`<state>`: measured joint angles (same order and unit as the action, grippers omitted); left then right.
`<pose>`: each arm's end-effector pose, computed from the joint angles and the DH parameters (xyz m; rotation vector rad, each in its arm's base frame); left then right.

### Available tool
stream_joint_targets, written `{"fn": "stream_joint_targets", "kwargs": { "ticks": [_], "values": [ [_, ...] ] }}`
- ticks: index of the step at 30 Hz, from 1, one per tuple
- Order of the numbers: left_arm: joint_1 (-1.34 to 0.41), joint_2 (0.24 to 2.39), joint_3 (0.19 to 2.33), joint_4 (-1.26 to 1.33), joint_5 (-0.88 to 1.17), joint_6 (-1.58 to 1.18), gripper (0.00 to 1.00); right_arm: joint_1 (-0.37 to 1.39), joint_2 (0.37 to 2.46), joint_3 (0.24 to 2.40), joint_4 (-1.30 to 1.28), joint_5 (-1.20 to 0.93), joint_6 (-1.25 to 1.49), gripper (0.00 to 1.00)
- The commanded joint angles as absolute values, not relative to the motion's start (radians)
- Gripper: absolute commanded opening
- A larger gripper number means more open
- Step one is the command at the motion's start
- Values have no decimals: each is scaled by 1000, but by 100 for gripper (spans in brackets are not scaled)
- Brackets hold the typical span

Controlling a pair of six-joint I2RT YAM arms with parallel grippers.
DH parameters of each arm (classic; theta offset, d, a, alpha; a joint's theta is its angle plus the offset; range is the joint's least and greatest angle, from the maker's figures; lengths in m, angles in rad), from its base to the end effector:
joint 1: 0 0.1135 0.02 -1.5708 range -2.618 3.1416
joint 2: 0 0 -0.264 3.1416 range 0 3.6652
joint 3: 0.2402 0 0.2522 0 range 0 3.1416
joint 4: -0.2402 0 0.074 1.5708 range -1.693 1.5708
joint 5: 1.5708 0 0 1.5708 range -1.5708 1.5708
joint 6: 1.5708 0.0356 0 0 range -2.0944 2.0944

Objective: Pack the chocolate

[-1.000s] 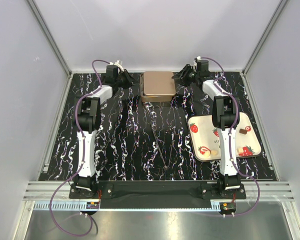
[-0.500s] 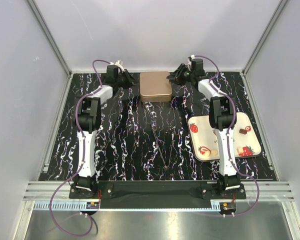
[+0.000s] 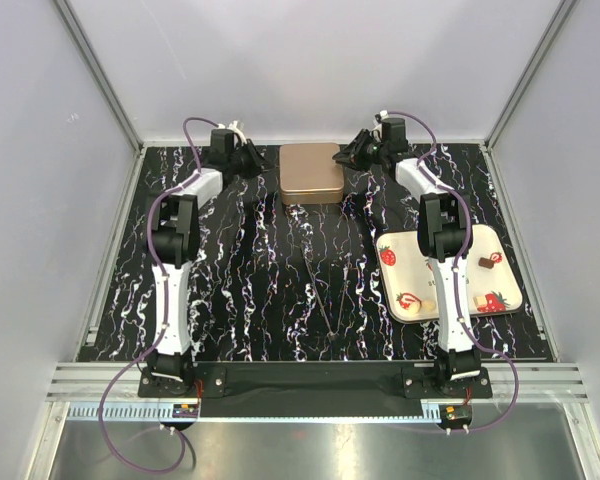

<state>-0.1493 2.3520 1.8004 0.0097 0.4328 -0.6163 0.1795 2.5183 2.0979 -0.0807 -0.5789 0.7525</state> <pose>0.5289 -0.0947 0.1689 -0.2404 2.1788 -0.9029 0.5608 0.1216 0.1725 0.2449 2.1804 1.1501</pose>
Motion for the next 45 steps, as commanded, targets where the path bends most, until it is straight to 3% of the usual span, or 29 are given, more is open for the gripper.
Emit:
{"fn": "stream_joint_targets", "kwargs": {
  "ticks": [1, 13, 25, 31, 35, 39, 40, 41, 42, 43, 44, 45],
  "values": [
    [-158, 2230, 1801, 40, 420, -571, 16, 184, 2454, 2145, -51, -635, 747, 26],
    [-207, 2289, 1764, 95, 451, -601, 16, 193, 2508, 2063, 121, -759, 870, 23],
    [-215, 2375, 1813, -12, 399, -571, 16, 192, 2569, 2102, 49, -752, 851, 20],
    [-215, 2281, 1813, -46, 403, -557, 16, 192, 2508, 2135, -35, -752, 819, 20],
    [-213, 2146, 1832, -121, 374, -517, 24, 192, 2390, 2129, -121, -723, 761, 22],
    [-218, 1928, 1768, -166, 380, -476, 37, 199, 2164, 1995, -218, -669, 691, 36],
    [-221, 1889, 1743, -184, 379, -466, 44, 205, 2117, 1956, -235, -632, 651, 49],
    [-224, 1837, 1683, -193, 368, -450, 48, 209, 2071, 1877, -253, -611, 629, 55],
    [-232, 1748, 1648, -198, 354, -443, 53, 219, 1977, 1837, -288, -592, 583, 99],
    [-235, 1696, 1606, -198, 338, -437, 65, 227, 1930, 1798, -311, -551, 559, 100],
    [-238, 1651, 1527, -198, 330, -430, 99, 235, 1884, 1729, -336, -526, 537, 100],
    [-244, 1608, 1488, -198, 330, -430, 99, 242, 1793, 1697, -360, -497, 517, 100]
  ]
}}
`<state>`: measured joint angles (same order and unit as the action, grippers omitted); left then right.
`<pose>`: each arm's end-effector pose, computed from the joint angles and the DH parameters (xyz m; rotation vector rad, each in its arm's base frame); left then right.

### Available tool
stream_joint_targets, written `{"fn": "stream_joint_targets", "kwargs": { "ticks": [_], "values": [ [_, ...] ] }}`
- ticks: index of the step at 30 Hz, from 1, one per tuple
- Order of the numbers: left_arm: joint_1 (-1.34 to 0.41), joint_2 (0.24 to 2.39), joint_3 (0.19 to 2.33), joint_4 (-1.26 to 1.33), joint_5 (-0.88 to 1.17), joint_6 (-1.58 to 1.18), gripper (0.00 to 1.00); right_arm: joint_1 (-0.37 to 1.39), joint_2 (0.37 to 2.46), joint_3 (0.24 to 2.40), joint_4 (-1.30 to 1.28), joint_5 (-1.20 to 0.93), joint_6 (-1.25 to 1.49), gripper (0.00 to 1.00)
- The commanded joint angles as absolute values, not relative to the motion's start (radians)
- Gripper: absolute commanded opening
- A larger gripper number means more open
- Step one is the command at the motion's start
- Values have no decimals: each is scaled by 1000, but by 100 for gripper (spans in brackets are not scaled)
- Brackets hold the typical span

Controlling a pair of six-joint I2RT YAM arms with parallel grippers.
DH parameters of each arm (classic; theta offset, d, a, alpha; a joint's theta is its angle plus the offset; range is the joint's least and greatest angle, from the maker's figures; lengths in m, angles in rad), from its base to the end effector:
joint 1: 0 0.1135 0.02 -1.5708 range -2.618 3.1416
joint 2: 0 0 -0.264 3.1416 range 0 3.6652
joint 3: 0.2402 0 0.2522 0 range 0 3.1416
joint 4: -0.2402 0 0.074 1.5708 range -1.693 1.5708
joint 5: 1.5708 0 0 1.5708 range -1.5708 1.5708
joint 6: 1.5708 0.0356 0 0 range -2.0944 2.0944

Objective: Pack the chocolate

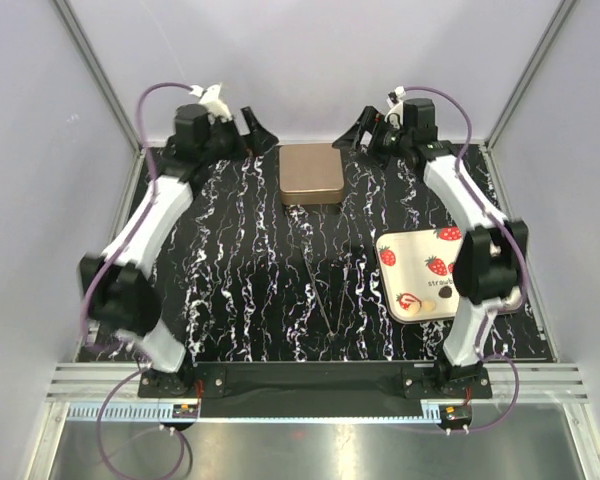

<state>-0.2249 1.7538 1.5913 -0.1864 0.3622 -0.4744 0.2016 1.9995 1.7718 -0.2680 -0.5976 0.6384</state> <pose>0.4069 -0.1060 0.3560 0.0055 1.9822 -0.8099 0.4593 0.1143 0.3076 0.0798 2.1670 1.1183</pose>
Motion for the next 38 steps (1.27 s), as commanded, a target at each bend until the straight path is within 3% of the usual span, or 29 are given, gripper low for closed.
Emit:
{"fn": "stream_joint_targets", "kwargs": {
  "ticks": [1, 8, 17, 25, 38],
  "values": [
    [-245, 1512, 1447, -201, 325, -430, 99, 262, 1748, 1665, -417, -427, 487, 100],
    [-293, 1059, 1064, -169, 354, -402, 99, 316, 1318, 1288, -471, -215, 498, 100],
    [-307, 724, 878, -293, 341, -368, 99, 318, 905, 1054, -567, -137, 499, 100],
    [-307, 629, 868, -304, 339, -387, 99, 318, 799, 999, -615, -86, 465, 100],
    [-307, 603, 851, -298, 347, -402, 99, 318, 808, 1058, -623, -67, 449, 100]
  ]
}}
